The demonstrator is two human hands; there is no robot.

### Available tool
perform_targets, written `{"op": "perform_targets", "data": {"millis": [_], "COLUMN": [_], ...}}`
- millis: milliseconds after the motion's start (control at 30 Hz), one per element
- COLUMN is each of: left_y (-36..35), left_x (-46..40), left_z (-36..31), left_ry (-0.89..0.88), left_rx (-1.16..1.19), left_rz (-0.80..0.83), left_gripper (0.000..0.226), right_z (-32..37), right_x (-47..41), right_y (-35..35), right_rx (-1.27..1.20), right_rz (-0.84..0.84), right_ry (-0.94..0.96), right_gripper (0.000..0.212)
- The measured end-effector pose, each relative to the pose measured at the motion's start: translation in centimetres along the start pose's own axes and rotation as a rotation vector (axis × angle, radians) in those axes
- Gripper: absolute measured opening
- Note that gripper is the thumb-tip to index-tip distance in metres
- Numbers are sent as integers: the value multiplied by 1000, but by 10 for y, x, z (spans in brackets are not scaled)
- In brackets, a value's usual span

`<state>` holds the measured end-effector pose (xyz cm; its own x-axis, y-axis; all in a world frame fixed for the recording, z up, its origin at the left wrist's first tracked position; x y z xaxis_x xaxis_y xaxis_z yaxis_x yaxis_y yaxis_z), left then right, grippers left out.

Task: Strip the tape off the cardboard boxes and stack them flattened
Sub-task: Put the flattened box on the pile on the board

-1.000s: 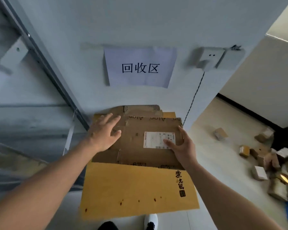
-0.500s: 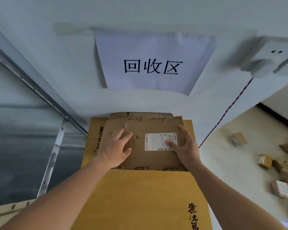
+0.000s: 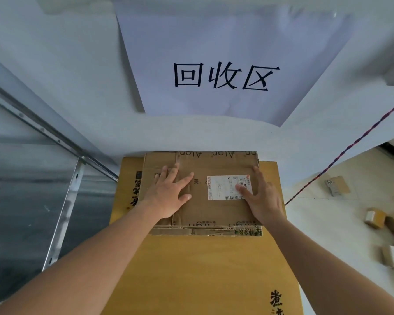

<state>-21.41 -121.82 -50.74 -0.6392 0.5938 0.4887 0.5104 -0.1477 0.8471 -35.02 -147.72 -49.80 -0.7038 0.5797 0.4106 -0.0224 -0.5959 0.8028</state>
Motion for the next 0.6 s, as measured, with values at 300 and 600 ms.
{"op": "perform_targets", "data": {"millis": [300,600], "left_y": [-8,-6], "left_x": [5,-3], "left_z": [-22,-15], "left_ry": [127,175], "left_rx": [18,67], "left_rz": [-120,76], "left_gripper": [76,84], "right_z": [57,64], "right_x": [9,8], "right_y": [-18,-37], "right_rx": [463,421], "right_rz": [52,330], "right_ry": [245,110], "right_gripper": [77,92]}}
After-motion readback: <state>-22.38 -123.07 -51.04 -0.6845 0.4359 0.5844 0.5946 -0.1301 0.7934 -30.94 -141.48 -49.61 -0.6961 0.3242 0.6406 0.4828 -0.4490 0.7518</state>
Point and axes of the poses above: each hand's wrist, its own x-axis away from the middle knuckle, its own y-axis out of the back of the hand, z = x × y, the point moved 4 cm from there along -x, towards the middle knuckle, and after that the axes turned 1 degree about x, right-handed, at the moved point
